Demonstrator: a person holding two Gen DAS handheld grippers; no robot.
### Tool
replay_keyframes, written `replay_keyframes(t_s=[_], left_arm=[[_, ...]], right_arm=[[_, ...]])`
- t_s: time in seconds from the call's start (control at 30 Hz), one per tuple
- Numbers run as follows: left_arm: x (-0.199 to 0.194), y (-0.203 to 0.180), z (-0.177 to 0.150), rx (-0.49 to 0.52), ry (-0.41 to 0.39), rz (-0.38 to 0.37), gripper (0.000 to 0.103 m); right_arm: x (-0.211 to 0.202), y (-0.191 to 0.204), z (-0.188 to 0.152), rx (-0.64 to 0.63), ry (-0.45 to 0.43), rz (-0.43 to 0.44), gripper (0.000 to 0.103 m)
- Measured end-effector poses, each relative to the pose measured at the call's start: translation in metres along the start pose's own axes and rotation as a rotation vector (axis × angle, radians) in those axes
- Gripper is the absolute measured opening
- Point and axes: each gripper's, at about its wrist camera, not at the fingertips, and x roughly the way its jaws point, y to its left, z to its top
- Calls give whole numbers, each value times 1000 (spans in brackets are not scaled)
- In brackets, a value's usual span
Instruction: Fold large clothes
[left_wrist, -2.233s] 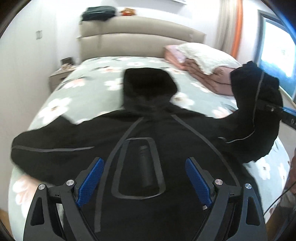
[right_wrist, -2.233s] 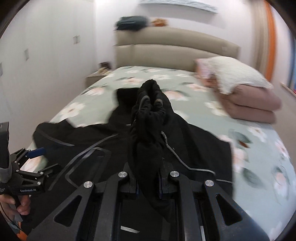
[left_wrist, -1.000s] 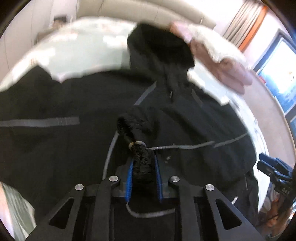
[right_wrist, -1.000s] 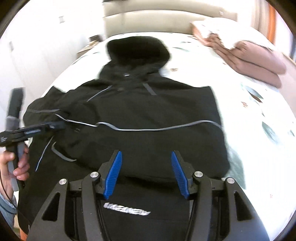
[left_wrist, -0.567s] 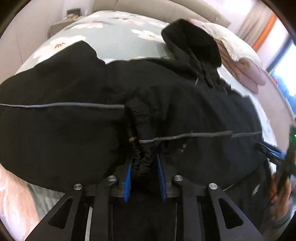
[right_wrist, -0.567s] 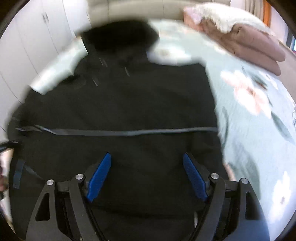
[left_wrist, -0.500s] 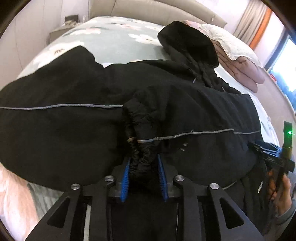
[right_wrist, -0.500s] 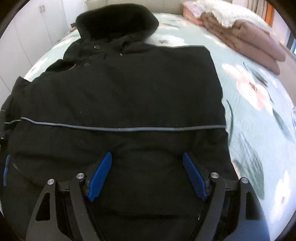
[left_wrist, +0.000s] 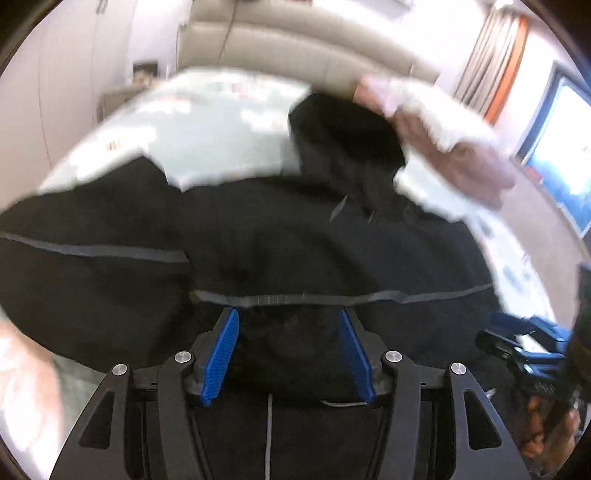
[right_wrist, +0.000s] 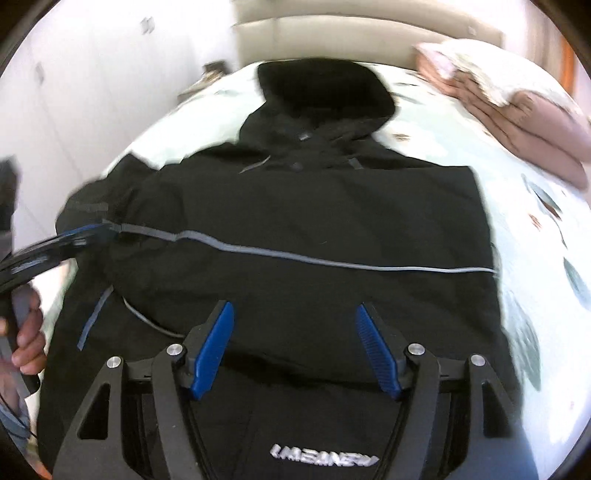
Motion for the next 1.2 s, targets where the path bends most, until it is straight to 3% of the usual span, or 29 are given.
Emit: replay_keyframes(t_s=[0.07,0.13,0.2,0.37,0.4,0.57,0.7,0.77,0.83,0.97,1.2], left_arm=[[32,7,-10,-19,64,16,57],[33,5,-13,-7,17,19,57],[32,-1,-14,15,12,35,57],[-11,21,-20,-64,-59,-72,58],[-21,29,-20,-81,-82,-65,58],[-72,113,-19,-209,-165,75,58],[-96,213,-22,-414,-174,333,58],[-104,254,-26,-487,-197,408,61],[-104,290,-30,-567,-186,394,62],[-87,346,-34,-744,-196,200,62],[-66,360,-12,-711,-258,239,65]], right_arm=[[24,-1,-5,-9,27,-17,74],[47,-11,-16,19,28,-12,73],[42,-21,-28,54,-43,42,78],[41,-16,-34,24,-61,18,83],[41,-14,-35,16,-61,12,84],[46,-17,-32,21,-69,19,86],[46,-16,-32,20,-70,19,87],[45,-17,-34,21,-73,22,88],[46,-16,-33,19,-75,19,88],[46,-16,-33,18,-75,17,89],[46,-16,-33,18,-80,15,90]])
